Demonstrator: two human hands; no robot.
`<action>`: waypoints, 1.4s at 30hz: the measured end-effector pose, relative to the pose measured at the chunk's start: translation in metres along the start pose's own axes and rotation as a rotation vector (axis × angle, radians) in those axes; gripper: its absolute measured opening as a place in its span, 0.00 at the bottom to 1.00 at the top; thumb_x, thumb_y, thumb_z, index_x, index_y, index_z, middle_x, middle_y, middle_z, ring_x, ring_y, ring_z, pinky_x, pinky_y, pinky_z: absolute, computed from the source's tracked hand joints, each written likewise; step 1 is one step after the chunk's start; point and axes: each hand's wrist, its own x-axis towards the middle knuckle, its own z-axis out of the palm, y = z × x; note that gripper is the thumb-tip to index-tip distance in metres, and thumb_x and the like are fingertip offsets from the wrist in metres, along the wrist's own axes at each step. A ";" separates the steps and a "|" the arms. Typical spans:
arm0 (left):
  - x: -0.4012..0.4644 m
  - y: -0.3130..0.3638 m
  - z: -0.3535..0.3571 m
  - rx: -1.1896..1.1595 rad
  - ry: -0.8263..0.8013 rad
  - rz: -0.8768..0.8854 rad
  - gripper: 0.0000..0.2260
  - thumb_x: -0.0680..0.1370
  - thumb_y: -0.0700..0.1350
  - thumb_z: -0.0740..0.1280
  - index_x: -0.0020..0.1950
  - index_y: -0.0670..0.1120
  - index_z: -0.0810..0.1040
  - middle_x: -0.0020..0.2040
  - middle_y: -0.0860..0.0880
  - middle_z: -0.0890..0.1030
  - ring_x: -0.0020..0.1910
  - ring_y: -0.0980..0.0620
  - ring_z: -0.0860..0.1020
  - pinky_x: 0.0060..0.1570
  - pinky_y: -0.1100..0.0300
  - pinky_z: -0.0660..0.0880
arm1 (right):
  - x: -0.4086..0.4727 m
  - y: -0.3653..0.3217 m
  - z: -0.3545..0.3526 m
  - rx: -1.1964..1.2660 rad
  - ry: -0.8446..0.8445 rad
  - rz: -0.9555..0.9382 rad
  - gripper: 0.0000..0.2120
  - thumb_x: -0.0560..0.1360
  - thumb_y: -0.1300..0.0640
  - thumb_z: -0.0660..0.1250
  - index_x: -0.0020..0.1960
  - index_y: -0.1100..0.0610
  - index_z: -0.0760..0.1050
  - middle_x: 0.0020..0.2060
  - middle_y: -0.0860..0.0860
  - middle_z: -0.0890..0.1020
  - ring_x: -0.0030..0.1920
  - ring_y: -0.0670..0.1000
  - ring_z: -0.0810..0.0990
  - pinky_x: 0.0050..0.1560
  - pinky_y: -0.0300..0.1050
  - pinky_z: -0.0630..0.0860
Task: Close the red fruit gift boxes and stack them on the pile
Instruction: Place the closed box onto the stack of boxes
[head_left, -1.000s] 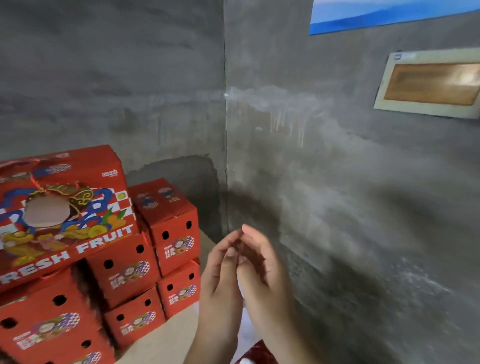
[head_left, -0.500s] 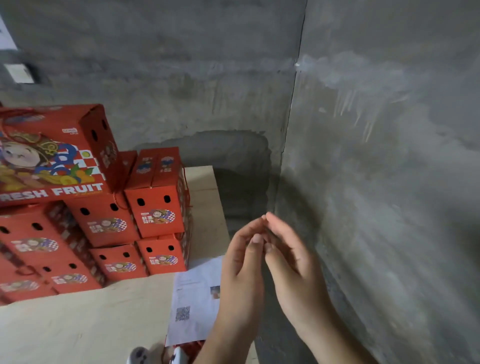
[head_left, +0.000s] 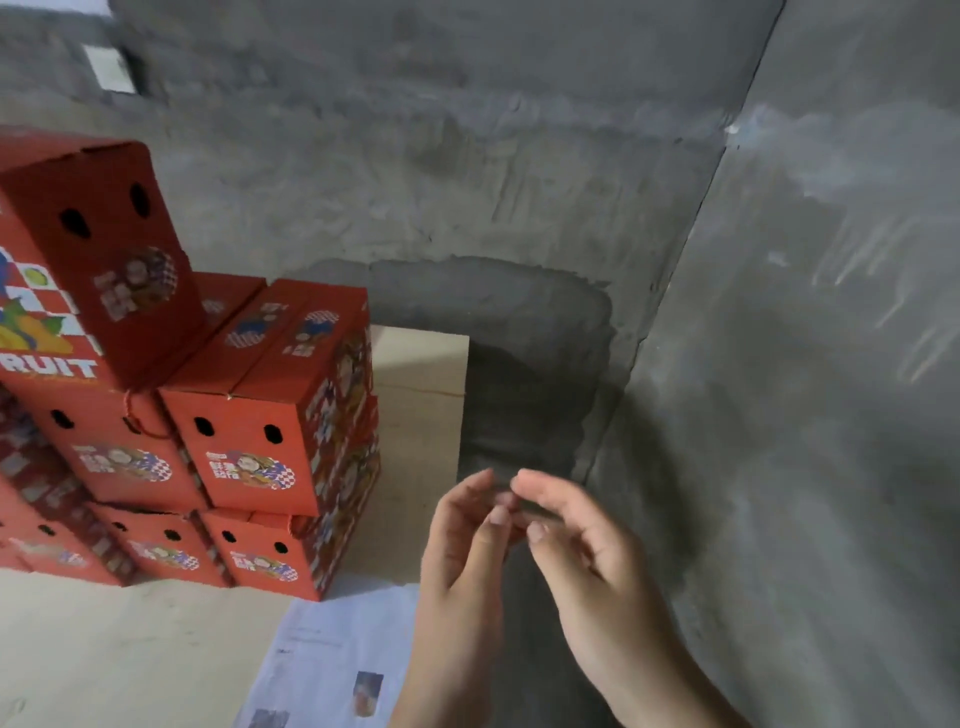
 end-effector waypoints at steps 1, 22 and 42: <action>0.020 -0.003 0.011 -0.010 0.013 0.006 0.12 0.84 0.38 0.64 0.62 0.51 0.82 0.55 0.45 0.86 0.57 0.47 0.85 0.54 0.59 0.81 | 0.023 0.005 -0.007 0.021 -0.018 -0.002 0.20 0.81 0.73 0.63 0.64 0.52 0.80 0.56 0.41 0.86 0.59 0.43 0.84 0.57 0.32 0.76; 0.365 0.040 0.073 0.078 0.684 0.355 0.11 0.84 0.39 0.65 0.62 0.51 0.82 0.55 0.48 0.87 0.53 0.50 0.86 0.48 0.64 0.80 | 0.464 0.039 0.017 0.175 -0.775 -0.114 0.16 0.83 0.55 0.63 0.67 0.40 0.77 0.62 0.39 0.82 0.64 0.43 0.81 0.66 0.50 0.78; 0.523 0.133 -0.168 1.340 1.244 -0.033 0.10 0.80 0.48 0.68 0.61 0.53 0.82 0.57 0.53 0.80 0.59 0.52 0.78 0.58 0.61 0.72 | 0.641 0.087 0.337 -0.029 -1.344 -0.254 0.24 0.81 0.60 0.66 0.74 0.47 0.71 0.63 0.45 0.80 0.57 0.44 0.82 0.63 0.48 0.80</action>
